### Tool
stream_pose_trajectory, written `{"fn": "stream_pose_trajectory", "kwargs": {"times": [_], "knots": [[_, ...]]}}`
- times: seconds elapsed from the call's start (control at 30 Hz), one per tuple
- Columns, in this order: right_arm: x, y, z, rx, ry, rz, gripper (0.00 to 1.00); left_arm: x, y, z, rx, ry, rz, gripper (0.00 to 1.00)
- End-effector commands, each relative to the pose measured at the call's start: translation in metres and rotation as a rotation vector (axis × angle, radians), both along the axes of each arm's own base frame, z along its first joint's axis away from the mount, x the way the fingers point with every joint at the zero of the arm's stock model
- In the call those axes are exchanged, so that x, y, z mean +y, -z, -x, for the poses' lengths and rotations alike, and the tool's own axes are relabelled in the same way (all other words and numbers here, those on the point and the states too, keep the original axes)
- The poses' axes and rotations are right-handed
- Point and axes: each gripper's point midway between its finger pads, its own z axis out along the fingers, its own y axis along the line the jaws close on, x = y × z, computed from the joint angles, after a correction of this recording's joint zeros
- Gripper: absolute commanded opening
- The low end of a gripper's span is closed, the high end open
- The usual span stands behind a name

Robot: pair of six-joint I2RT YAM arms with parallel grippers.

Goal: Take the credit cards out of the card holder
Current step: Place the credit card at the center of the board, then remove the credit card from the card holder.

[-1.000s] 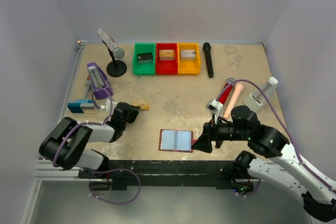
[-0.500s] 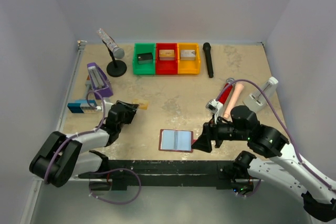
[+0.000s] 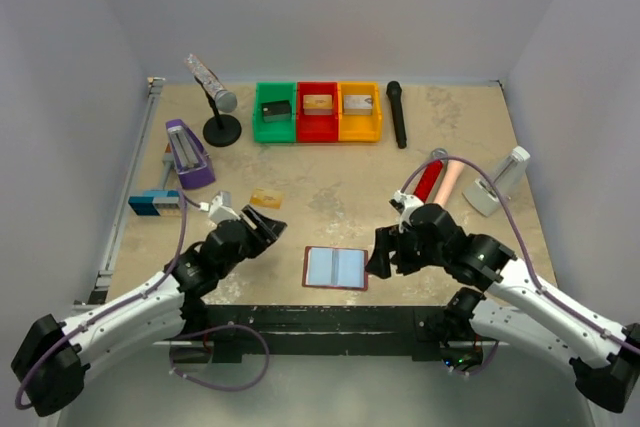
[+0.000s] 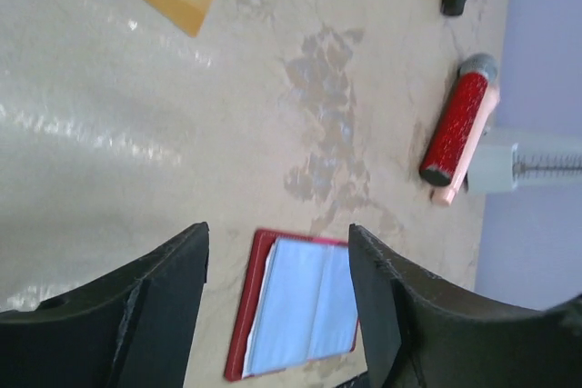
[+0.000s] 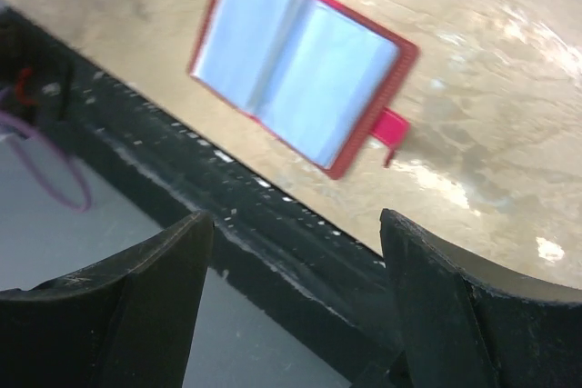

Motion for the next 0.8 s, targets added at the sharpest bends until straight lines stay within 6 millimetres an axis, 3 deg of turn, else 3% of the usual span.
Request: {"fn": "stream_pose_trajectory", "kwargs": {"times": [0.0,0.13,0.23,0.33,0.6,0.77], "knots": [[-0.009,0.027,-0.02,0.036,0.154,0.097,0.77,0.006,0.027,0.037,0.081,0.063,-0.191,0.71],[-0.008,0.047,-0.02,0.099,0.189,0.135,0.76,-0.005,0.034,0.055,0.098,0.124,-0.239,0.79],[-0.004,0.057,-0.022,0.126,0.201,0.149,0.73,-0.007,0.03,0.058,0.105,0.14,-0.237,0.84],[0.0,0.066,-0.024,0.151,0.198,0.167,0.69,-0.001,0.025,0.057,0.107,0.097,-0.209,0.99],[0.001,0.085,-0.03,0.202,0.217,0.24,0.53,-0.003,0.035,0.062,0.054,0.082,0.013,1.0],[-0.004,0.094,-0.033,0.222,0.245,0.279,0.42,-0.02,0.017,0.066,-0.052,0.188,0.098,0.98]]}}
